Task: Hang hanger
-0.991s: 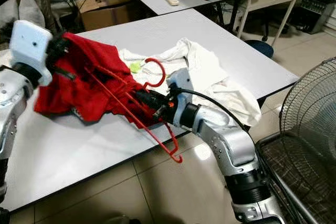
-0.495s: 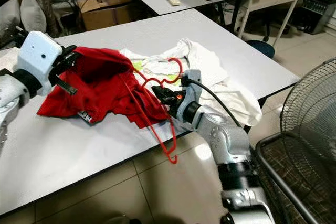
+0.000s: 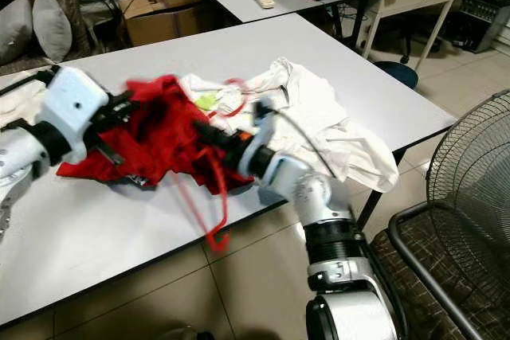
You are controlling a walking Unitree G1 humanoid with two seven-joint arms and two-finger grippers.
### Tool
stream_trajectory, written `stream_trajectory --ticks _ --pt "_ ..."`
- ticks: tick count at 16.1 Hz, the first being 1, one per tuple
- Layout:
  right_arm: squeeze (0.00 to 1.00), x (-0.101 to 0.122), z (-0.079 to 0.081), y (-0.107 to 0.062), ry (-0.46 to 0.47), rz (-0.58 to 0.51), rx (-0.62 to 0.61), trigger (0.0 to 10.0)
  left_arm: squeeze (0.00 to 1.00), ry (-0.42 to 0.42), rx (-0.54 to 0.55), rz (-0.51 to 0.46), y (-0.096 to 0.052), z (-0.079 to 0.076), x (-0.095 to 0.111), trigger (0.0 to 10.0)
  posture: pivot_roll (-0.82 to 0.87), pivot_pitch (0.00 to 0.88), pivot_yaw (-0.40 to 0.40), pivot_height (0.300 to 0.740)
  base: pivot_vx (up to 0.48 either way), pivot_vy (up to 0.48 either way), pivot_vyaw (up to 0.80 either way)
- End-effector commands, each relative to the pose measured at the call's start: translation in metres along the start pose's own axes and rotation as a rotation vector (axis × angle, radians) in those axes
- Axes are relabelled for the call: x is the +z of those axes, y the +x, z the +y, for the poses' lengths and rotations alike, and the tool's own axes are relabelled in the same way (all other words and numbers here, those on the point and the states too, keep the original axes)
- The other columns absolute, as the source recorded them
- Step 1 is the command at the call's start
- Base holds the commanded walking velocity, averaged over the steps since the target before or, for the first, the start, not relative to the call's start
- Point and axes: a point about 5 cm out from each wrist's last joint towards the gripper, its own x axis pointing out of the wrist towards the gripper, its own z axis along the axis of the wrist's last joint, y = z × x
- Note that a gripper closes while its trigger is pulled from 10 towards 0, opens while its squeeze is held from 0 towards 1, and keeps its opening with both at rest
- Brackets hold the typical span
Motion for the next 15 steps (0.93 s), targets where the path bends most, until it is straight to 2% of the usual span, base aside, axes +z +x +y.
stream_trajectory --ticks 1,4,6,7,9,11,13,15 --pt "0.00 -0.001 0.002 0.002 -0.006 0.018 0.011 10.0 0.00 0.030 0.021 -0.011 -0.001 0.004 0.005 0.0 -0.01 0.000 0.075 0.740 0.000 0.000 0.00" --pt "0.00 0.010 -0.009 0.002 0.043 -0.086 -0.075 10.0 0.00 0.043 -0.016 0.021 -0.009 0.005 0.004 0.0 0.02 0.000 0.076 0.740 0.000 0.000 0.00" --pt "0.00 0.023 -0.015 0.005 0.151 -0.194 -0.141 10.0 0.00 0.092 -0.081 0.138 -0.019 0.003 -0.014 0.0 0.04 0.000 0.076 0.740 0.000 0.000 0.00" --pt "0.00 0.024 -0.016 0.006 0.181 -0.206 -0.150 10.0 0.00 0.127 -0.103 0.170 -0.020 0.002 -0.019 0.0 0.04 0.000 0.078 0.740 0.000 0.000 0.00" --pt "0.00 0.016 -0.016 0.015 0.289 -0.216 -0.222 10.0 0.00 0.134 -0.138 0.206 -0.021 -0.005 -0.027 0.0 0.04 0.000 0.091 0.740 0.000 0.000 0.00" --pt "0.00 0.002 -0.012 0.030 0.365 -0.198 -0.310 10.0 0.00 0.137 -0.167 0.231 -0.018 -0.012 -0.034 0.0 0.05 0.000 0.103 0.740 0.000 0.000 0.00" --pt "0.00 0.000 0.000 0.042 0.407 -0.219 -0.350 10.0 0.00 0.143 -0.143 0.245 -0.014 -0.012 -0.040 0.0 0.06 0.000 0.109 0.740 0.000 0.000 0.00" --pt "0.00 0.003 0.007 0.041 0.430 -0.255 -0.383 10.0 0.00 0.158 -0.135 0.255 -0.012 -0.011 -0.044 0.0 0.05 0.000 0.121 0.740 0.000 0.000 0.00"
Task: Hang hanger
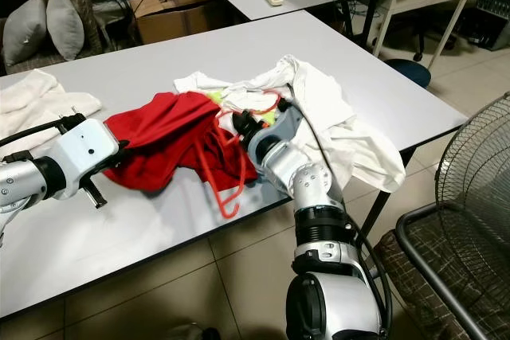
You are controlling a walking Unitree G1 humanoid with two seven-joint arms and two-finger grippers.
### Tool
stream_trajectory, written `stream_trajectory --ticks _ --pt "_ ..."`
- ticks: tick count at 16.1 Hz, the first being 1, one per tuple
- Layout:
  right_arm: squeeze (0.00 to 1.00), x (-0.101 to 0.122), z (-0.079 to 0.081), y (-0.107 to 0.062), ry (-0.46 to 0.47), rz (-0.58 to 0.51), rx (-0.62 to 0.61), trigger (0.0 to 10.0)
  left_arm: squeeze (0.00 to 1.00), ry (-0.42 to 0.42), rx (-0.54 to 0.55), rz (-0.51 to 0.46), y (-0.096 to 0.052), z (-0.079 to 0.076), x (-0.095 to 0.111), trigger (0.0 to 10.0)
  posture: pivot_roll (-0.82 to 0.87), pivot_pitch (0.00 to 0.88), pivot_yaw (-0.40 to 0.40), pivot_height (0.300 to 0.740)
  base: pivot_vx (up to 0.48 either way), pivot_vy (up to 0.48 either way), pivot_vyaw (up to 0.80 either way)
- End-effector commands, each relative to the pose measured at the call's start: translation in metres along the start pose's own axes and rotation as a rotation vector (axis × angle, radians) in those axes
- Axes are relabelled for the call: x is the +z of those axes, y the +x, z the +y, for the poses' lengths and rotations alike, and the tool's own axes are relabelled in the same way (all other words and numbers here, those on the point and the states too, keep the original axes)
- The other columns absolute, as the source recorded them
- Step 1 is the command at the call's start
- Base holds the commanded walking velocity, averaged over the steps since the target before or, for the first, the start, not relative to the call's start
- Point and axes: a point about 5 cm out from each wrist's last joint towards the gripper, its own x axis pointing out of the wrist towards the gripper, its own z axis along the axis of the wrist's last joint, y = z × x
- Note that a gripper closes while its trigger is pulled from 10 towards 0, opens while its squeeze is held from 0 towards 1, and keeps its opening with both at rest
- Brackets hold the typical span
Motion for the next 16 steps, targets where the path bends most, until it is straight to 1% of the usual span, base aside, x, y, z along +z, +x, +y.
stream_trajectory --ticks 1,3,4,5,6,7,8,9,10,11,12,14,15,16 --pt "0.00 -0.038 0.040 0.011 0.126 0.047 0.097 10.0 0.00 0.009 0.007 -0.002 0.000 0.003 0.001 0.0 0.05 0.000 0.121 0.740 0.000 0.000 0.00" --pt "0.00 -0.033 0.040 0.014 0.142 0.019 0.084 10.0 0.00 -0.003 -0.022 -0.022 -0.001 0.000 0.004 0.0 0.04 0.000 0.122 0.740 0.000 0.000 0.00" --pt "0.00 -0.025 0.045 0.019 0.183 -0.023 0.097 10.0 0.00 -0.026 -0.103 -0.081 -0.001 -0.009 0.011 0.0 0.05 0.000 0.115 0.740 0.000 0.000 0.00" --pt "0.00 -0.019 0.055 0.023 0.222 -0.061 0.145 10.0 0.00 -0.064 -0.202 -0.159 0.000 -0.022 0.021 0.0 0.05 0.000 0.114 0.740 0.000 0.000 0.00" --pt "0.00 -0.018 0.065 0.026 0.260 -0.072 0.201 10.0 0.00 -0.095 -0.280 -0.215 -0.001 -0.033 0.030 0.0 0.05 0.000 0.114 0.740 0.000 0.000 0.00" --pt "0.00 -0.019 0.077 0.029 0.319 -0.062 0.264 10.0 0.00 -0.102 -0.353 -0.237 -0.003 -0.043 0.035 0.0 0.05 0.000 0.105 0.740 0.000 0.000 0.00" --pt "0.00 -0.020 0.083 0.030 0.356 -0.056 0.291 10.0 0.00 -0.089 -0.390 -0.231 -0.004 -0.047 0.035 0.0 0.05 0.000 0.105 0.740 0.000 0.000 0.00" --pt "0.00 -0.022 0.090 0.031 0.412 -0.050 0.318 10.0 0.00 -0.064 -0.430 -0.220 -0.006 -0.052 0.034 0.0 0.05 0.000 0.105 0.740 0.000 0.000 0.00" --pt "0.00 -0.023 0.094 0.032 0.429 -0.050 0.326 10.0 0.00 -0.056 -0.453 -0.224 -0.008 -0.054 0.034 0.0 0.05 0.000 0.105 0.740 0.000 0.000 0.00" --pt "0.00 -0.026 0.097 0.035 0.381 -0.053 0.331 10.0 0.00 -0.115 -0.479 -0.281 -0.013 -0.056 0.041 0.0 0.06 0.000 0.089 0.740 0.000 0.000 0.00" --pt "0.00 -0.027 0.098 0.036 0.368 -0.055 0.332 10.0 0.00 -0.137 -0.487 -0.302 -0.014 -0.056 0.044 0.0 0.06 0.000 0.087 0.740 0.000 0.000 0.00" --pt "0.00 -0.029 0.095 0.038 0.354 -0.072 0.313 10.0 0.00 -0.209 -0.539 -0.388 -0.019 -0.060 0.058 0.0 0.06 0.000 0.083 0.740 0.000 0.000 0.00" --pt "0.00 -0.030 0.094 0.039 0.365 -0.079 0.309 10.0 0.00 -0.241 -0.563 -0.425 -0.020 -0.062 0.063 0.0 0.06 0.000 0.081 0.740 0.000 0.000 0.00" --pt "0.00 -0.030 0.095 0.039 0.360 -0.081 0.308 10.0 0.00 -0.248 -0.569 -0.437 -0.020 -0.063 0.065 0.0 0.06 0.000 0.081 0.740 0.000 0.000 0.00"
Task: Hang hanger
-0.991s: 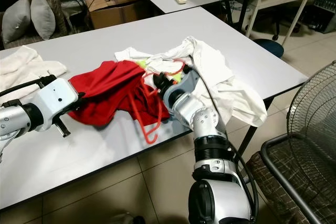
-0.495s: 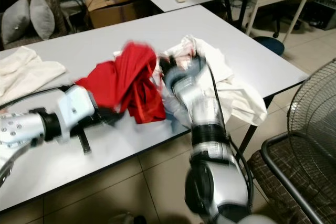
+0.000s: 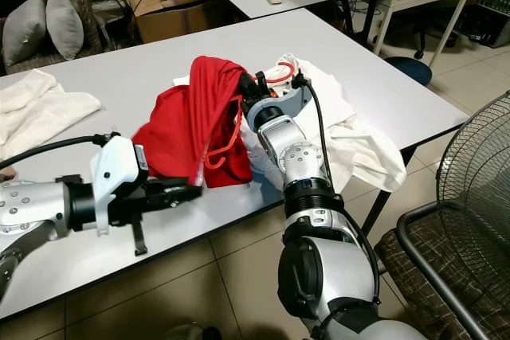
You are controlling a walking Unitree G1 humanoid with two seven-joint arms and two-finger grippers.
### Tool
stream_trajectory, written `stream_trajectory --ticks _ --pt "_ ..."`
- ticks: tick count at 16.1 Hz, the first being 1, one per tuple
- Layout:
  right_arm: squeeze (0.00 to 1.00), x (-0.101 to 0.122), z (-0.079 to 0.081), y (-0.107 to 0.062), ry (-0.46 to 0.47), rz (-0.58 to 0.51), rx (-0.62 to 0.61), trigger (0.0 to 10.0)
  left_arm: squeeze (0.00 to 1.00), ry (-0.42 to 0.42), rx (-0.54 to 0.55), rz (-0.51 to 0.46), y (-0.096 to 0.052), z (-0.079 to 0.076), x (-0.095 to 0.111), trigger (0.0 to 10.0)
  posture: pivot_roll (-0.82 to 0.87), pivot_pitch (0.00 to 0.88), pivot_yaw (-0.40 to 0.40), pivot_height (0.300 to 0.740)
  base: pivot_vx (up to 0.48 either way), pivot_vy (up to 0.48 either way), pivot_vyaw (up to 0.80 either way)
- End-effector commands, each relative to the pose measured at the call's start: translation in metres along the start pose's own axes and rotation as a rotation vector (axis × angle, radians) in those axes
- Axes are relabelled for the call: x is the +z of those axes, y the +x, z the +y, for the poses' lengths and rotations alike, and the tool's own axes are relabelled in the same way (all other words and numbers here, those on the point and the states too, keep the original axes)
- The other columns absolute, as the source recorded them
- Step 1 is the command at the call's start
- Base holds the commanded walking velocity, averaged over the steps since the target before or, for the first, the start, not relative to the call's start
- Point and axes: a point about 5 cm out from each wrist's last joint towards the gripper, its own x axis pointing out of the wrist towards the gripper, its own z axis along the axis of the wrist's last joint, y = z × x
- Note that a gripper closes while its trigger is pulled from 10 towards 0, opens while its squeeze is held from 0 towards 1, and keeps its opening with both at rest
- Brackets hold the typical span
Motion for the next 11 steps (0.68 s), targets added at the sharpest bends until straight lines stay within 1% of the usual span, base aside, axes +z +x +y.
stream_trajectory --ticks 1,2,3,4,5,7,8,9,10,11 --pt "0.00 -0.072 0.054 0.014 0.106 0.117 0.136 10.0 0.00 0.011 -0.071 -0.047 0.004 -0.009 0.011 0.0 0.07 0.000 0.075 0.740 0.000 0.000 0.00" --pt "0.00 -0.072 0.054 0.015 0.116 0.107 0.130 10.0 0.00 -0.009 -0.101 -0.054 0.006 -0.013 0.011 0.0 0.07 0.000 0.071 0.740 0.000 0.000 0.00" --pt "0.00 -0.071 0.054 0.017 0.136 0.102 0.128 10.0 0.00 -0.032 -0.136 -0.042 0.007 -0.018 0.010 0.0 0.07 0.000 0.069 0.740 0.000 0.000 0.00" --pt "0.00 -0.071 0.055 0.017 0.146 0.100 0.131 10.0 0.00 -0.031 -0.136 -0.021 0.007 -0.018 0.008 0.0 0.07 0.000 0.064 0.740 0.000 0.000 0.00" --pt "0.00 -0.071 0.059 0.018 0.142 0.105 0.146 10.0 0.00 -0.015 -0.108 0.012 0.009 -0.015 0.003 0.0 0.07 0.000 0.058 0.740 0.000 0.000 0.00" --pt "0.00 -0.072 0.060 0.019 0.114 0.107 0.145 10.0 0.00 -0.006 -0.107 0.001 0.013 -0.014 0.005 0.0 0.07 0.000 0.053 0.740 0.000 0.000 0.00" --pt "0.00 -0.074 0.057 0.019 0.058 0.114 0.135 10.0 0.00 -0.004 -0.109 -0.033 0.016 -0.014 0.011 0.0 0.07 0.000 0.052 0.740 0.000 0.000 0.00" --pt "0.00 -0.077 0.053 0.019 -0.020 0.128 0.128 10.0 0.00 0.005 -0.098 -0.087 0.019 -0.011 0.020 0.0 0.07 0.000 0.050 0.740 0.000 0.000 0.00" --pt "0.00 -0.079 0.051 0.019 -0.054 0.134 0.126 10.0 0.00 0.010 -0.094 -0.105 0.019 -0.009 0.024 0.0 0.07 0.000 0.050 0.740 0.000 0.000 0.00" --pt "0.00 -0.082 0.044 0.018 -0.119 0.151 0.109 10.0 0.00 0.029 -0.084 -0.136 0.019 -0.006 0.032 0.0 0.07 0.000 0.050 0.740 0.000 0.000 0.00"
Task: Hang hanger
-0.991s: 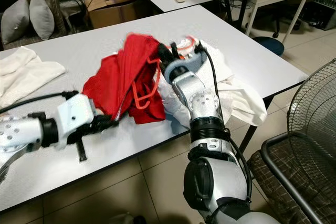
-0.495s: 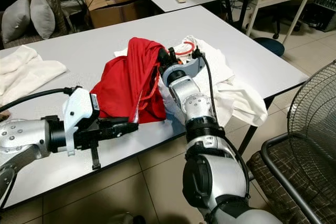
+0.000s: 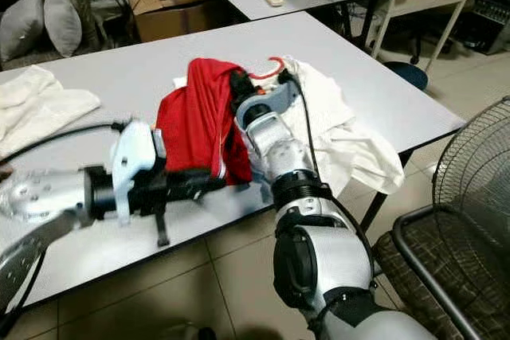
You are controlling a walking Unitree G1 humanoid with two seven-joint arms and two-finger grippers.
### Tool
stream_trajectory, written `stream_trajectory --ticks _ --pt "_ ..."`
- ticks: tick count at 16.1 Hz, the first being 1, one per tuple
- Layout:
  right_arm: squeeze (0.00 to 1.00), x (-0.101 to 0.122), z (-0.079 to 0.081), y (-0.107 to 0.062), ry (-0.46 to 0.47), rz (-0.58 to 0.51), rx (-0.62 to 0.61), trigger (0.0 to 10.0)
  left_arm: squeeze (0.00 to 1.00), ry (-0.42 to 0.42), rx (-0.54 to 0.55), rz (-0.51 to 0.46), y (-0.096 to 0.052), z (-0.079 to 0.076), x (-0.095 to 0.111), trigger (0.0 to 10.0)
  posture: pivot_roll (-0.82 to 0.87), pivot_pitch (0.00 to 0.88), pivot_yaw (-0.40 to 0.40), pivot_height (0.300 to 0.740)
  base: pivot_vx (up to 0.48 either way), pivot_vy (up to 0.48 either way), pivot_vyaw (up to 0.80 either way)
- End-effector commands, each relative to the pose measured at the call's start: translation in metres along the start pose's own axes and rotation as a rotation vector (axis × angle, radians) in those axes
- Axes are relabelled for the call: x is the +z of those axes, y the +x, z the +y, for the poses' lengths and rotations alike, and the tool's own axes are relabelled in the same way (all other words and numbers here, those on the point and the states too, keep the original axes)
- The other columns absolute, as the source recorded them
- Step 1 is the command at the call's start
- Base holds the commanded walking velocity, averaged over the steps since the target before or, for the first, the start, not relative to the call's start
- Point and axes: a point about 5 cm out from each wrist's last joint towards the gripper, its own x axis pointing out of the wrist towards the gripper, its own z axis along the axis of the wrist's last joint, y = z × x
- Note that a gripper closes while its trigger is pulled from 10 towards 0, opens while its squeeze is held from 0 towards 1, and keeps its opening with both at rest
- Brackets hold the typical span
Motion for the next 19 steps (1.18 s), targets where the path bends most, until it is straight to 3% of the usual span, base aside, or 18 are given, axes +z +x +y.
stream_trajectory --ticks 1,3,7,10,15,18,19 --pt "0.00 -0.059 0.046 0.008 0.017 0.128 0.114 10.0 0.00 0.031 -0.048 -0.063 0.001 -0.003 0.014 0.0 0.07 0.000 0.050 0.740 0.000 0.000 0.00" --pt "0.00 -0.062 0.041 0.006 -0.027 0.147 0.127 10.0 0.00 0.036 -0.040 -0.146 -0.001 0.003 0.030 0.0 0.07 0.000 0.053 0.740 0.000 0.000 0.00" --pt "0.00 -0.048 0.047 0.003 0.086 0.145 0.219 10.0 0.00 0.121 0.133 -0.090 -0.019 0.035 0.032 0.0 0.04 0.000 0.073 0.740 0.000 0.000 0.00" --pt "0.00 -0.036 0.054 -0.005 0.069 0.134 0.306 10.0 0.00 0.172 0.256 -0.169 -0.032 0.060 0.054 0.0 0.03 0.000 0.088 0.740 0.000 0.000 0.00" --pt "0.00 -0.020 0.051 -0.012 0.217 0.078 0.303 10.0 0.00 0.112 0.081 -0.145 0.013 0.032 0.035 0.0 -0.02 0.000 0.121 0.740 0.000 0.000 0.00" --pt "0.00 -0.008 0.051 -0.006 0.194 0.029 0.269 10.0 0.00 0.101 0.041 -0.082 0.029 0.017 0.019 0.0 -0.01 0.000 0.104 0.740 0.000 0.000 0.00" --pt "0.00 -0.007 0.054 -0.005 0.197 0.030 0.277 10.0 0.00 0.131 0.060 -0.025 0.030 0.018 0.010 9.5 0.00 0.000 0.097 0.740 0.000 0.000 0.00"
